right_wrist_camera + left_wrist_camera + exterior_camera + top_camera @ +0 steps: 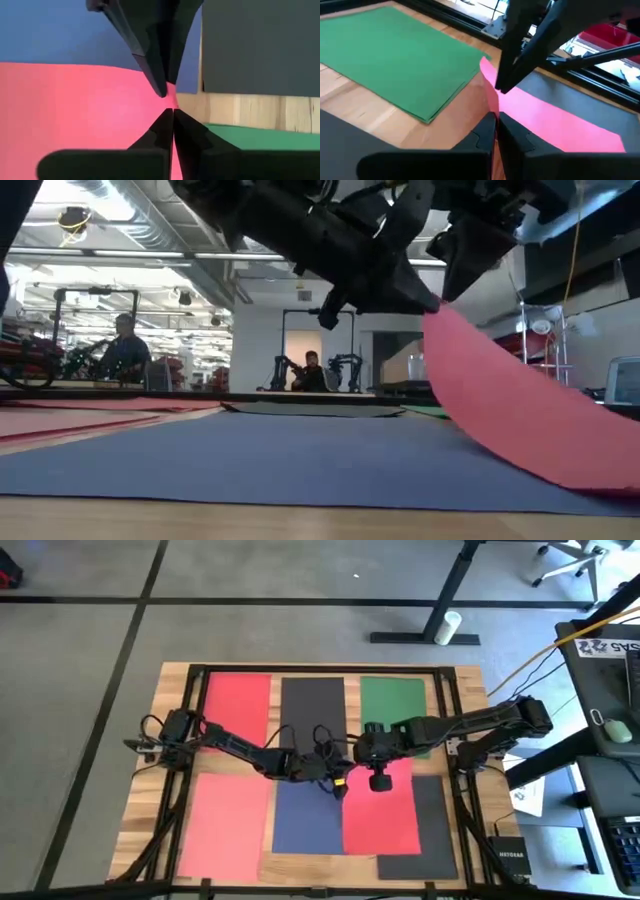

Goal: Organize paper
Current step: Stack the red paper on the stacked red paper

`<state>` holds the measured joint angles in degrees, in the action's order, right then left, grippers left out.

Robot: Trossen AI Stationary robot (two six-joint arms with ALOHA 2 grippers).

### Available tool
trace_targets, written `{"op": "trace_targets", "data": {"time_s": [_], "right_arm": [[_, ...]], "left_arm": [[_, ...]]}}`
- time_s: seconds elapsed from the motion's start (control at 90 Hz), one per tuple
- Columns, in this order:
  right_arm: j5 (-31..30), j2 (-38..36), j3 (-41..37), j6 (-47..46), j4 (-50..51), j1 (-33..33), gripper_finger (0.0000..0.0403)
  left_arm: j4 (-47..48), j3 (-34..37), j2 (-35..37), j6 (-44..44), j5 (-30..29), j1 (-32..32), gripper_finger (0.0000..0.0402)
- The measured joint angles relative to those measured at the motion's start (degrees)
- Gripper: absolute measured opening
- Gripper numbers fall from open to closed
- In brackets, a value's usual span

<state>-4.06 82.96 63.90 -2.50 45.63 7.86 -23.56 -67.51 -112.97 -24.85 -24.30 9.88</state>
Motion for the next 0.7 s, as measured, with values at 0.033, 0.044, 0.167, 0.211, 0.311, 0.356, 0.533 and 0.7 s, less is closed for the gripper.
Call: {"op": "trace_targets", "data": {"time_s": [0.033, 0.044, 0.167, 0.211, 0.311, 0.356, 0.533, 0.7], "right_arm": [[0.0, -0.1, 0.0, 0.0, 0.2, 0.0, 0.0001], [0.0, -0.1, 0.0, 0.0, 0.3, 0.0, 0.0001], [0.7, -1.3, 0.0, 0.0, 2.1, 0.0, 0.0001], [0.8, -2.2, 0.0, -0.2, 2.9, 0.0, 0.0001], [0.7, -5.0, 0.0, -1.0, 3.9, 0.1, 0.0001], [0.7, -6.6, 0.0, -1.5, 4.1, 0.1, 0.0001], [0.6, -12.6, 0.0, -3.1, 4.4, 0.0, 0.0001], [-1.2, -16.0, 0.0, -4.7, 5.6, 0.0, 0.0001]], "left_arm": [[0.2, 0.0, 0.2, 0.3, 0.0, 0.2, 0.0000], [0.4, 0.0, 0.3, 0.4, 0.0, 0.3, 0.0000], [2.4, 0.0, 2.4, 1.5, 0.1, 1.0, 0.0000], [3.3, 0.0, 3.7, 2.2, 0.1, 1.3, 0.0000], [8.7, 0.0, 7.0, 4.0, -0.8, 2.2, 0.0000], [12.3, 0.0, 8.7, 4.3, -1.7, 2.5, 0.0000], [30.9, 0.0, 15.8, 4.5, -6.7, 3.3, 0.0000], [48.0, 0.0, 20.7, 3.8, -11.4, 3.2, 0.0000]]}}
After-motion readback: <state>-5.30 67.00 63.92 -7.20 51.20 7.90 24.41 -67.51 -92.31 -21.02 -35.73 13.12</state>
